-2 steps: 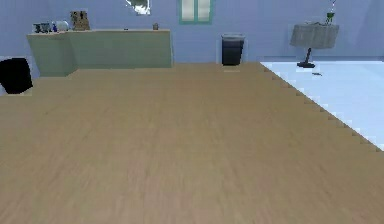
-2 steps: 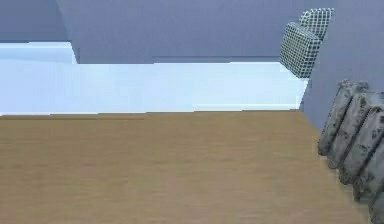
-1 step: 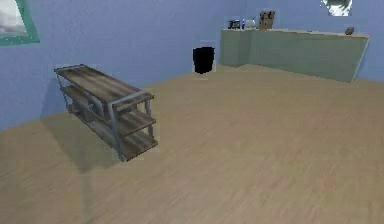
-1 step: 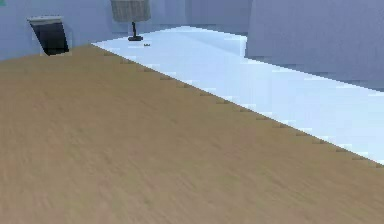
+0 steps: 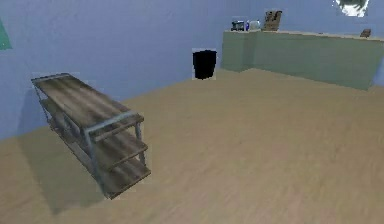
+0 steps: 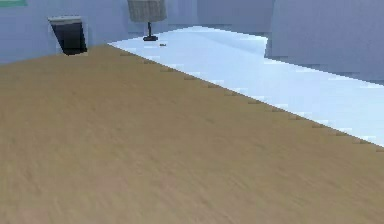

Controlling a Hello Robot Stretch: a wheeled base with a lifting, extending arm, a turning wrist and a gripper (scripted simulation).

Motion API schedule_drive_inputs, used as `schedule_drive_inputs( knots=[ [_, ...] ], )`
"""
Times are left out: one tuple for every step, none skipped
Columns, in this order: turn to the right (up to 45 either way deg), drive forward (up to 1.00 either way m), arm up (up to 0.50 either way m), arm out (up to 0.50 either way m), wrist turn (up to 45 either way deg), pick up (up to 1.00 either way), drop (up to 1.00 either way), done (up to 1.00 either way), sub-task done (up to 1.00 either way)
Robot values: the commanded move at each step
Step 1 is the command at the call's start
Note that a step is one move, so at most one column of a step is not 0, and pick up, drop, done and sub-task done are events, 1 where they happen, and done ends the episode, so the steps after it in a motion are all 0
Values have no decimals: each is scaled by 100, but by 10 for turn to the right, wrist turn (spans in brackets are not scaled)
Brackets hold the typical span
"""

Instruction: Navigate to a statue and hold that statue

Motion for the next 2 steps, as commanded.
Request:
schedule_drive_inputs(
  knots=[
    [-450,0,0,0,0,0,0,0,0],
    [0,75,0,0,0,0,0,0,0]
  ],
)
